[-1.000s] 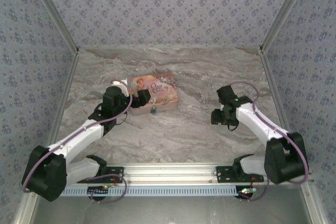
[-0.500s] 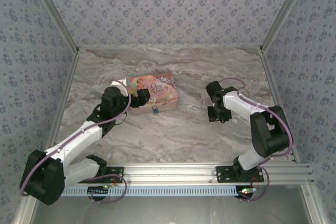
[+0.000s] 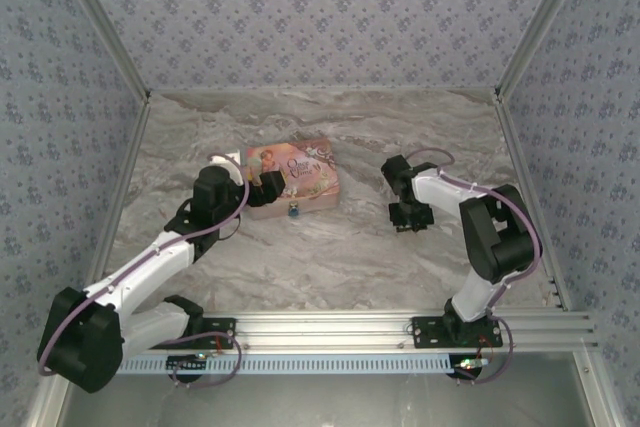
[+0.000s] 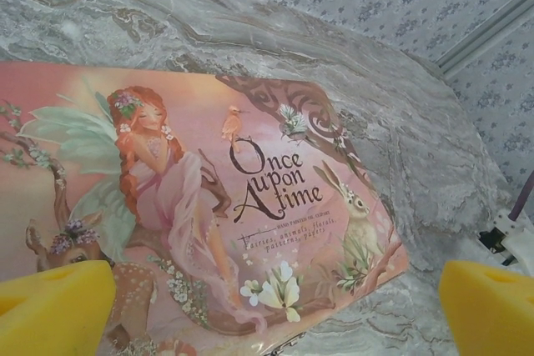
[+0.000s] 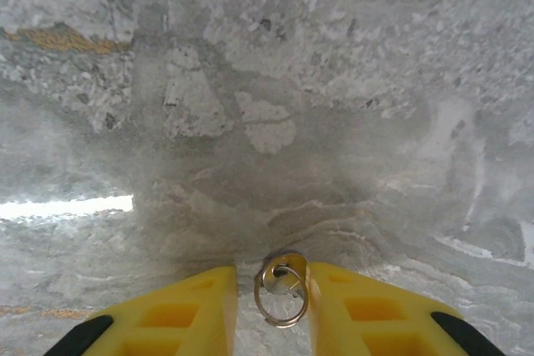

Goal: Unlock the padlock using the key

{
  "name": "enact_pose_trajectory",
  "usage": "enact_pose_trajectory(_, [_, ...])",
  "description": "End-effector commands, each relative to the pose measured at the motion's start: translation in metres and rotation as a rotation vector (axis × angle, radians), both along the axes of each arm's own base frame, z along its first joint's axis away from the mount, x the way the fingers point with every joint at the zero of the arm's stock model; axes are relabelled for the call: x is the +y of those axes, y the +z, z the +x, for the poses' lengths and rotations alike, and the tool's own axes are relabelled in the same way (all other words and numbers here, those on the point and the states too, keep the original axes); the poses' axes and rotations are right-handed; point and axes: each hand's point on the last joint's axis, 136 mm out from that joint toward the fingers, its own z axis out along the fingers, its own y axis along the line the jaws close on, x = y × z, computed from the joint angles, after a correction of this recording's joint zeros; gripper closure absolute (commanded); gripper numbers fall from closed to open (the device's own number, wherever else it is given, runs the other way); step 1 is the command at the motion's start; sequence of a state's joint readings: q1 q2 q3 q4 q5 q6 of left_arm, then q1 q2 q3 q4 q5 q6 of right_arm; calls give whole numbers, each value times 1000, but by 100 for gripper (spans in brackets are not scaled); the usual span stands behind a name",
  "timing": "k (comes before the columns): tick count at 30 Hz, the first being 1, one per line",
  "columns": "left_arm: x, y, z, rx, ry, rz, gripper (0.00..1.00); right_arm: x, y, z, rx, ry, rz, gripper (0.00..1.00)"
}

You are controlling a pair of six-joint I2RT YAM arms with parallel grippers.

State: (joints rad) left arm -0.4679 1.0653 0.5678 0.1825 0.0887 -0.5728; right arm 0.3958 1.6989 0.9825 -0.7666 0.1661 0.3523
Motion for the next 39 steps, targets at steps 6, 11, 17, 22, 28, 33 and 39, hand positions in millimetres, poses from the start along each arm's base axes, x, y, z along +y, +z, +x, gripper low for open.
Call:
enact_pose_trajectory(6, [2, 21, 0, -57, 2, 11, 1, -1, -1, 0, -2, -15, -28, 80])
enact_pose_trajectory(11, [2, 26, -1, -70, -3, 22, 1, -1, 2, 0, -17, -16, -37, 93])
enact_pose_trajectory(17, [0, 33, -3, -98, -25, 21, 1, 6, 19, 5, -106, -31, 28, 100])
enact_pose_trajectory(22, [-4, 43, -6, -146, -65, 20, 1, 25, 50, 12, -241, -36, 184, 100])
enact_pose_trajectory(28, [-17, 62, -5, -157, -109, -45, 1, 49, 105, 19, -450, 131, 310, 100])
enact_pose_trajectory(33, [-34, 76, -2, -89, -164, -122, 1, 63, 145, 16, -642, 390, 175, 100])
enact_pose_trajectory(39, [-49, 100, -5, -47, -235, -177, 0, 93, 183, 13, -845, 766, -60, 100])
